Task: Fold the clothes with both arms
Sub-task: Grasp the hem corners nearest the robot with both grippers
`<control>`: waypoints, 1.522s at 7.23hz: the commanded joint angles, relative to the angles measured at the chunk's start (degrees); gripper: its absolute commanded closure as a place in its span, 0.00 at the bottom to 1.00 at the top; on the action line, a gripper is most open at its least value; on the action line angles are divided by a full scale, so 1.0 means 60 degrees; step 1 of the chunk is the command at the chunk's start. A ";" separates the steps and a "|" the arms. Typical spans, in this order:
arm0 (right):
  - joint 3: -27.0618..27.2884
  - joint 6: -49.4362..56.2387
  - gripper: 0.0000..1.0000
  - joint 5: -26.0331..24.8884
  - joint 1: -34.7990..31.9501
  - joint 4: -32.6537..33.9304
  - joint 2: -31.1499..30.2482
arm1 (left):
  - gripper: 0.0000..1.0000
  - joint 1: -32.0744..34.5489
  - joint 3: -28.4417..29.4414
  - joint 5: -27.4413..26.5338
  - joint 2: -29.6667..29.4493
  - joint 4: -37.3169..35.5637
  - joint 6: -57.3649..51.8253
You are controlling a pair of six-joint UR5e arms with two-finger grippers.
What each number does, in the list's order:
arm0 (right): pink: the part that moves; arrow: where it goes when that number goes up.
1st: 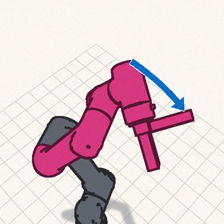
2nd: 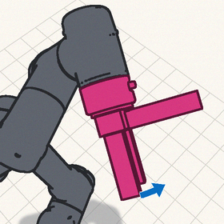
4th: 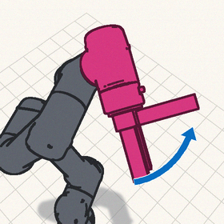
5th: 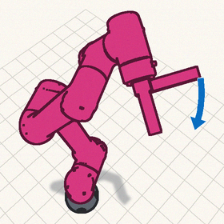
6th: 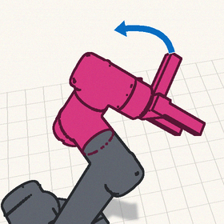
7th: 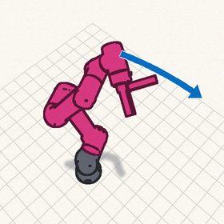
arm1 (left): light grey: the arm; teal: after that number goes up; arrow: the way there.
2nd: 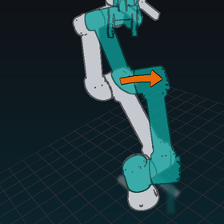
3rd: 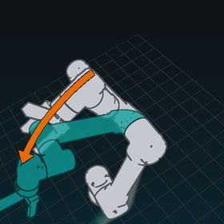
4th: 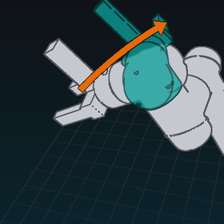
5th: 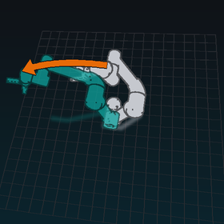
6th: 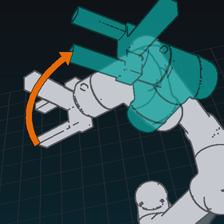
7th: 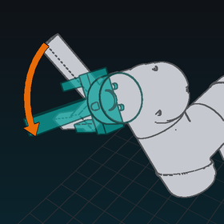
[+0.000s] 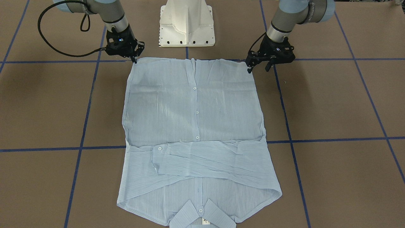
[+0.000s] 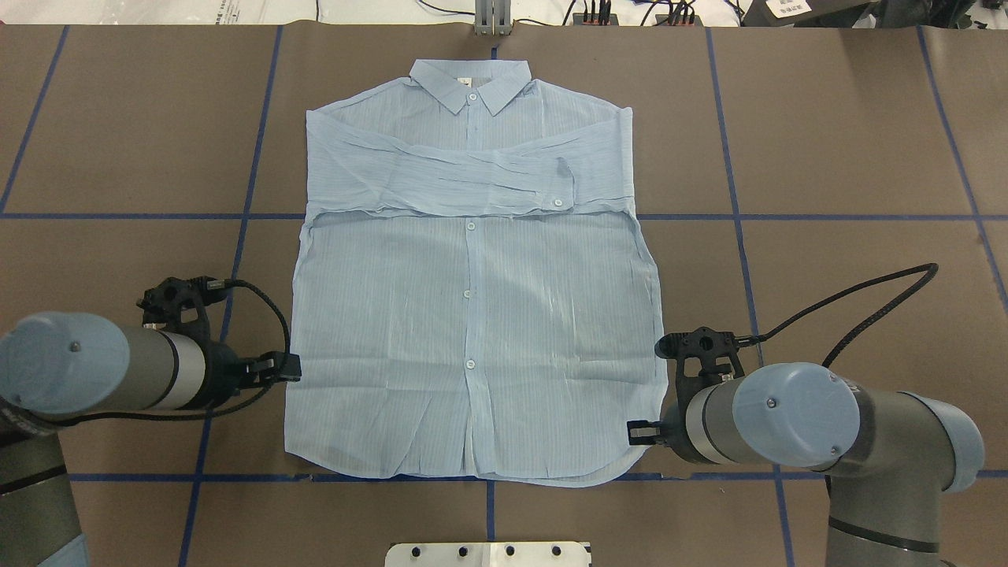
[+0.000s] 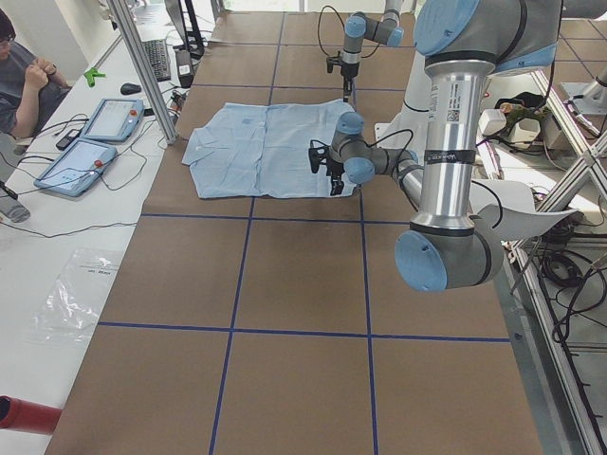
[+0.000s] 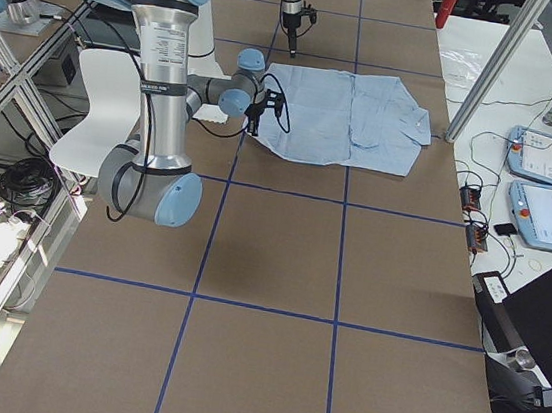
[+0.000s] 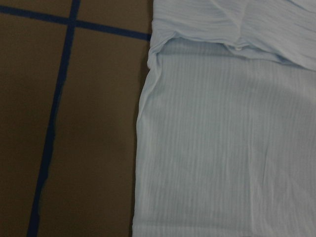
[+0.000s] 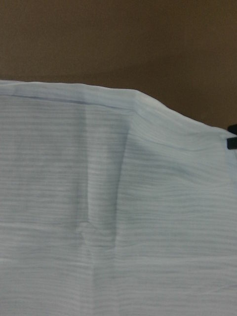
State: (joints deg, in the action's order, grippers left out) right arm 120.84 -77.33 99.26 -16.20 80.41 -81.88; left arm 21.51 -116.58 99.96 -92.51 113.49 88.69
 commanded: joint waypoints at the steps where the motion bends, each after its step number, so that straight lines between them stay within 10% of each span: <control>1: -0.0014 -0.0003 1.00 -0.0019 -0.0069 -0.0012 -0.0006 | 0.18 -0.0407 0.0386 -0.0107 -0.0268 -0.0062 0.0321; 11: -0.0014 -0.0003 1.00 0.0024 -0.0216 -0.0027 -0.0006 | 0.34 -0.0728 0.0490 -0.0048 -0.0476 -0.0400 0.0321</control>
State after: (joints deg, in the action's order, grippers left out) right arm 120.68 -77.35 99.33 -17.38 80.24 -81.94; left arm 17.53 -113.67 99.66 -95.41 111.13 90.62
